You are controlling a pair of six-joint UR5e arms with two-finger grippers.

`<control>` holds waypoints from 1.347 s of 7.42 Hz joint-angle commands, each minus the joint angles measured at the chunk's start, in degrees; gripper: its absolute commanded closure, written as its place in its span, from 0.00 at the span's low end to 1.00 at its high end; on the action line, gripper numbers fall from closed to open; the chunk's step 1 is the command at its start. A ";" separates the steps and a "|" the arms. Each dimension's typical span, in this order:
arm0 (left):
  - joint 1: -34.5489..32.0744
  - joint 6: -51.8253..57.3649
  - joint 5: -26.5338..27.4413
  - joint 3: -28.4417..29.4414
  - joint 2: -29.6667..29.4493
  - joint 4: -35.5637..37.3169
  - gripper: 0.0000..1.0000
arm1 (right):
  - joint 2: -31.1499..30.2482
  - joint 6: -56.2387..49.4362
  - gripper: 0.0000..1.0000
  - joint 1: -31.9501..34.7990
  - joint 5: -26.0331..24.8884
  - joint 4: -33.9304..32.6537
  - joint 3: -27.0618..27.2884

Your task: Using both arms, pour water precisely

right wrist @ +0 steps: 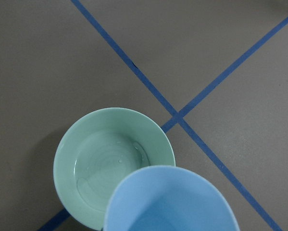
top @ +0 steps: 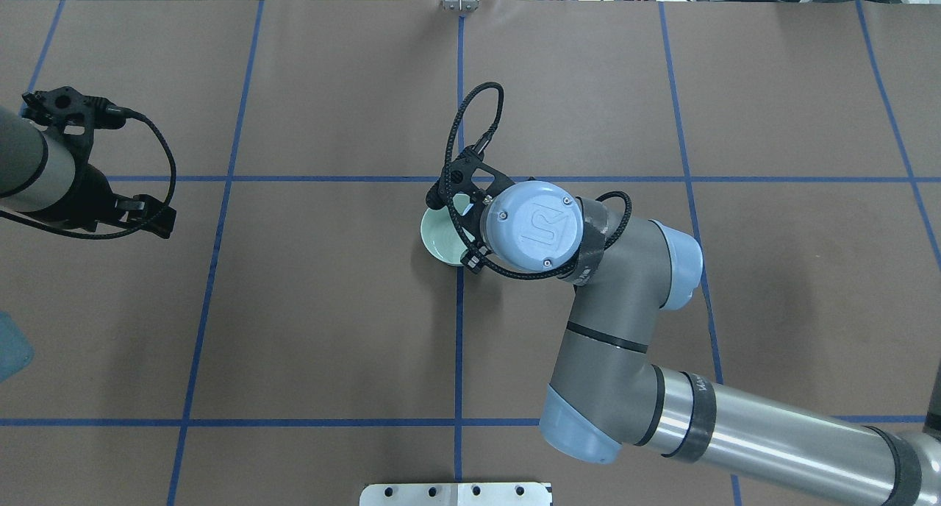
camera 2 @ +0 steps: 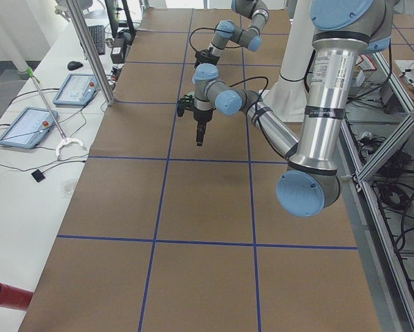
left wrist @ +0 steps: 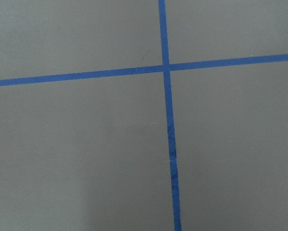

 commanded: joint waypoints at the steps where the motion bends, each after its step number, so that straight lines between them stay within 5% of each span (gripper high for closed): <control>1: -0.03 0.00 -0.08 0.06 0.03 0.00 0.00 | 1.62 -0.79 1.00 0.01 0.67 -3.99 -1.41; 10: -0.03 -0.09 -0.08 0.24 0.03 0.00 0.00 | 10.66 -8.26 1.00 -0.25 -1.77 -24.72 -5.37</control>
